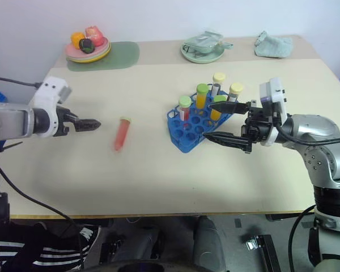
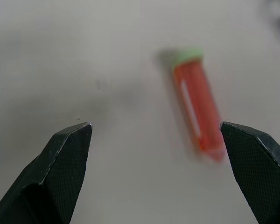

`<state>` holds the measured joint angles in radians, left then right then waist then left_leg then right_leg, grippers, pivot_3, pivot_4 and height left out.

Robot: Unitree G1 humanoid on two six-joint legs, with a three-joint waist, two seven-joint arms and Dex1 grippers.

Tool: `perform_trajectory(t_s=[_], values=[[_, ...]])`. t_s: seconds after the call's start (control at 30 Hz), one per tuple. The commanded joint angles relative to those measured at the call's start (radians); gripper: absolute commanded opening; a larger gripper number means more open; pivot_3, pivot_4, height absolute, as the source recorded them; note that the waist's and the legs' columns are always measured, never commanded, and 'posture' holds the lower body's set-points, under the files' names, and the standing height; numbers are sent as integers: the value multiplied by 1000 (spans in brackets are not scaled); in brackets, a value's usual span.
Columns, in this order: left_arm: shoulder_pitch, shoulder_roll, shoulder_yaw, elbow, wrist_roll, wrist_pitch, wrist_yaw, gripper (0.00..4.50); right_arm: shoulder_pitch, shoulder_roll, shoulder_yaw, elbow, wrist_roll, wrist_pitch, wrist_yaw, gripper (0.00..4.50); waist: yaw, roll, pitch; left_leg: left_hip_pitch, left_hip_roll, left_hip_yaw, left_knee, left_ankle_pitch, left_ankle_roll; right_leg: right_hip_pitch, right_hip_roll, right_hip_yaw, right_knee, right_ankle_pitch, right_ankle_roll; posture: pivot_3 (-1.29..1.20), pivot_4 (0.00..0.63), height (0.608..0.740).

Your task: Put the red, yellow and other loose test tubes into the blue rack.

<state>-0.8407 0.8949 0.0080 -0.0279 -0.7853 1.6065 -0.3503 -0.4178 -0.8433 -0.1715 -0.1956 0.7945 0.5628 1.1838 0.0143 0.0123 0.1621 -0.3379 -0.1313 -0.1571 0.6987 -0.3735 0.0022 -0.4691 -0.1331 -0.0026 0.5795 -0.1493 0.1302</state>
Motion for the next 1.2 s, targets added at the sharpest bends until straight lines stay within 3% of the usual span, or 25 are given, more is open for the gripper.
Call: perform_trajectory(t_s=[0.03,0.27,0.37,0.5,0.87,1.2], values=[[-146,37,-119,177,-119,8,46,4500,-16,4,-13,-30,8,-1,2,4420,0,0,0,0,0,0,0,0,0,0,0,0,0,0,0,0,150,740],[-450,-44,-372,601,-198,8,107,4500,-12,4,-15,-23,0,-4,6,4420,-3,0,0,0,-1,-1,-1,0,0,0,0,0,0,0,0,0,150,740],[-560,-135,-441,815,-171,8,106,4500,3,-2,-14,-27,-5,-5,15,4420,-2,0,0,0,-2,-1,0,0,0,0,0,0,0,0,0,0,150,740],[-634,-209,-480,962,-99,8,73,4500,6,-2,-13,-28,-4,-1,17,4420,-8,0,0,0,-4,-1,0,0,0,-1,0,0,0,0,0,0,150,740],[-650,-351,-330,1124,215,-42,3,4500,25,-8,-15,-38,-9,9,14,4420,-25,0,0,0,-4,0,0,0,-1,-1,0,0,0,0,0,0,150,740],[-617,-432,-212,1188,401,-110,-25,4500,42,-6,-19,-57,-17,8,10,4420,-25,0,0,-1,-3,0,0,0,-1,-1,0,0,0,0,1,0,150,740]])
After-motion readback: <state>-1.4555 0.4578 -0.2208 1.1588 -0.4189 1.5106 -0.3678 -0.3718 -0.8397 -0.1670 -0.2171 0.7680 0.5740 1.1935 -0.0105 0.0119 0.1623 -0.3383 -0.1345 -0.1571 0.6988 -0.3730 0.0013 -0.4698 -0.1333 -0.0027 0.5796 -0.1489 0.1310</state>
